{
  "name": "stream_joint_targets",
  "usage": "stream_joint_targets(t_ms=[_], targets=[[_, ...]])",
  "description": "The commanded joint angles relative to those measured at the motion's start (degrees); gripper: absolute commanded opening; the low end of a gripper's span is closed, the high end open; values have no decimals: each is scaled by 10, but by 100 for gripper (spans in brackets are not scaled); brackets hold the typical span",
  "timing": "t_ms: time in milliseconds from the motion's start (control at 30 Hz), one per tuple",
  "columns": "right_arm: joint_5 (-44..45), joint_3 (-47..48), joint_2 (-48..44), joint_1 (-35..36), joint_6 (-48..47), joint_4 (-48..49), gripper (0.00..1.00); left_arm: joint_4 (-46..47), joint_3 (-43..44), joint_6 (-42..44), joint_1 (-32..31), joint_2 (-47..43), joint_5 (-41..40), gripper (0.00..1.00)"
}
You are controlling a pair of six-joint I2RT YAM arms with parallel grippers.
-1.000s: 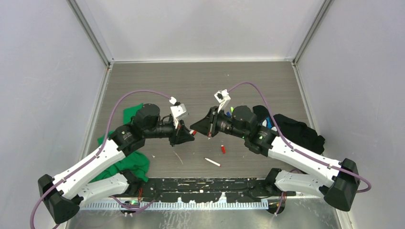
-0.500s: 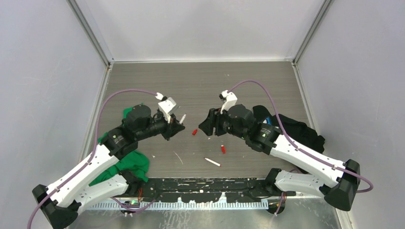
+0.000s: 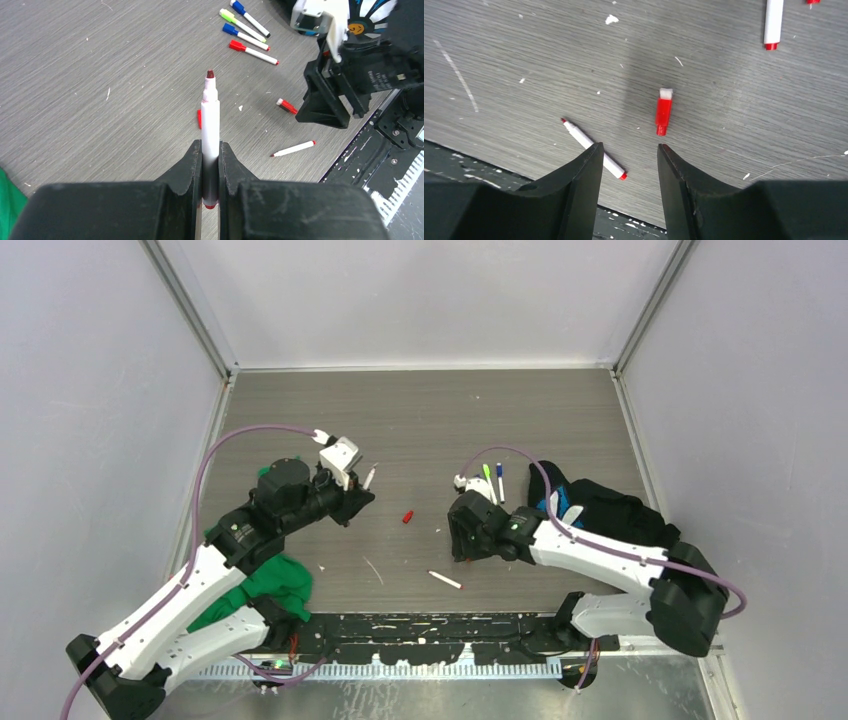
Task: Insert the pens into the pen caps
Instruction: Pick up the pen cap from the center of the board.
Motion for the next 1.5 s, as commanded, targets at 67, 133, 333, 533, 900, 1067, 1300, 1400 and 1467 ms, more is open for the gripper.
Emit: stream_joint_targets(t_ms=[67, 133, 333, 533, 900, 1067, 1300, 1400, 1467], targets=[[52, 27, 67, 4, -19, -9, 48, 16, 10, 7, 1, 0, 13, 0], [63, 37, 92, 3, -29, -13, 47, 15, 10, 7, 1, -1, 15, 0], [91, 54, 133, 0, -48, -14, 44, 16, 10, 7, 0, -2, 21, 0], [73, 65, 157, -13, -67, 4, 42, 15, 9, 9, 0, -3, 23, 0], [64, 64, 184, -24, -77, 11, 36, 14, 9, 11, -4, -4, 22, 0], [51, 58, 184, -31, -81, 22, 34, 13, 10, 11, -5, -6, 22, 0], [43, 57, 199, -34, -83, 29, 31, 13, 10, 12, -5, -6, 22, 0], [46, 55, 198, -35, -79, 26, 31, 13, 10, 12, -6, -6, 22, 0], [46, 53, 195, -35, -78, 24, 31, 13, 10, 13, -6, -5, 22, 0]])
